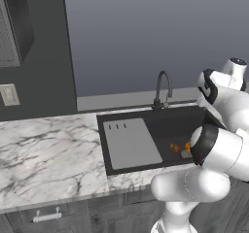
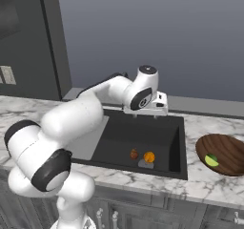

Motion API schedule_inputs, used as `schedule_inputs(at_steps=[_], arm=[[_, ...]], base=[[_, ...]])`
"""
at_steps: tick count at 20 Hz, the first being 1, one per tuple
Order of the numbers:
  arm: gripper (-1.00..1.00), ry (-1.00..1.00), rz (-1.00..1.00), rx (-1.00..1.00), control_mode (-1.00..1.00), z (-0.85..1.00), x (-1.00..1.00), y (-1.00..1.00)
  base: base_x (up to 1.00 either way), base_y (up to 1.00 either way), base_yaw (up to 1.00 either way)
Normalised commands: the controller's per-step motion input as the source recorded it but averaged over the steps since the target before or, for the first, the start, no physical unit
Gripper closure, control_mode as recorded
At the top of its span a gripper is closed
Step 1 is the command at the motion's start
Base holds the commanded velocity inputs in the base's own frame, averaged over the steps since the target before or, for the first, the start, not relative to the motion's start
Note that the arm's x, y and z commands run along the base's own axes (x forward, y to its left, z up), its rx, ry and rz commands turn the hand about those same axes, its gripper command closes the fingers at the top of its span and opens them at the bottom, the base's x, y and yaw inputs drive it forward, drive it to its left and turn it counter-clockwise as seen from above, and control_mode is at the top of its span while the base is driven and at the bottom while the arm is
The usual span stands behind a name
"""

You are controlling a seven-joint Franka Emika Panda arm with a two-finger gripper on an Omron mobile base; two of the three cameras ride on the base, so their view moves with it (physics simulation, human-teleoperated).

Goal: There is a mixed pile of frozen fruits and vegetables on the counter. Locate all the frozen vegetables and place the items in a bowl on the counter. Take all the frozen fruits and defrost them in a running sink.

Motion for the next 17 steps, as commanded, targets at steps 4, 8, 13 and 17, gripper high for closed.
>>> schedule_inputs(at_steps=[4,8,13,17], arm=[[-1.00,0.00,0.00,0.01,-1.00,0.51,-0.34,0.02],[-1.00,0.00,0.00,-0.01,-1.00,0.51,-0.58,0.00],[-1.00,0.00,0.04,-0.10,-1.00,0.52,-0.59,0.17],[-1.00,0.01,0.00,-0.14,-1.00,0.32,-0.52,0.18]], base=[[0.00,0.00,0.00],[0.00,0.00,0.00],[0.00,0.00,0.00],[0.00,0.00,0.00]])
